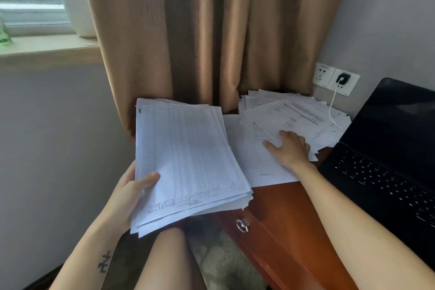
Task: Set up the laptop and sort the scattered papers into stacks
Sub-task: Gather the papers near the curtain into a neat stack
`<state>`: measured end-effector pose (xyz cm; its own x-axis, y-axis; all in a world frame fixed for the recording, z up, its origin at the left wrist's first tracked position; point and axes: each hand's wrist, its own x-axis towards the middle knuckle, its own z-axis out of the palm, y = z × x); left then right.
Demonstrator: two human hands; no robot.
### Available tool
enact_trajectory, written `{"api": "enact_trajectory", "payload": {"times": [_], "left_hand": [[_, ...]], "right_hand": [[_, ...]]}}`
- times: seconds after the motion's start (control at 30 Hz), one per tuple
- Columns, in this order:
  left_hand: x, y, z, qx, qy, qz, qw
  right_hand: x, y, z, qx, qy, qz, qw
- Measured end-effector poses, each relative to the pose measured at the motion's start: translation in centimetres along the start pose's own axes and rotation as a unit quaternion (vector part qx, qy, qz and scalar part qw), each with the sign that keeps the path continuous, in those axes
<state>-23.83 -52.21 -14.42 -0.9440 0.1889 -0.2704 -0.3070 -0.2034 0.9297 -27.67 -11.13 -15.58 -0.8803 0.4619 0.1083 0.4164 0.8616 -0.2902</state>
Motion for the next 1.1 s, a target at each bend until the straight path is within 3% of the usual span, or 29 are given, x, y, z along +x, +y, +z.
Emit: {"api": "enact_trajectory", "payload": {"times": [0.2,0.4,0.6,0.7,0.8,1.1], "left_hand": [[1.5,0.1,2.4,-0.014,-0.016,-0.007,1.0],[2.0,-1.1,2.5,0.023,0.004,-0.021,1.0],[2.3,-1.6,1.4,0.039,0.004,-0.025,0.999],[2.4,-1.7,1.1,0.04,0.002,-0.029,0.999],[2.5,-1.9,1.0,0.037,-0.001,-0.033,0.999],[2.5,-2.1,0.9,0.041,-0.004,-0.029,0.999]], "right_hand": [[1.5,1.2,-0.7,-0.04,0.025,-0.031,0.998],[1.3,1.7,0.1,-0.11,0.115,-0.092,0.983],[1.1,2.7,-0.5,-0.014,0.07,-0.201,0.977],[0.9,3.2,-1.3,0.038,-0.034,-0.214,0.975],[1.5,3.5,-2.1,0.001,-0.107,-0.193,0.975],[2.1,3.2,-1.0,-0.134,-0.016,-0.267,0.954]]}}
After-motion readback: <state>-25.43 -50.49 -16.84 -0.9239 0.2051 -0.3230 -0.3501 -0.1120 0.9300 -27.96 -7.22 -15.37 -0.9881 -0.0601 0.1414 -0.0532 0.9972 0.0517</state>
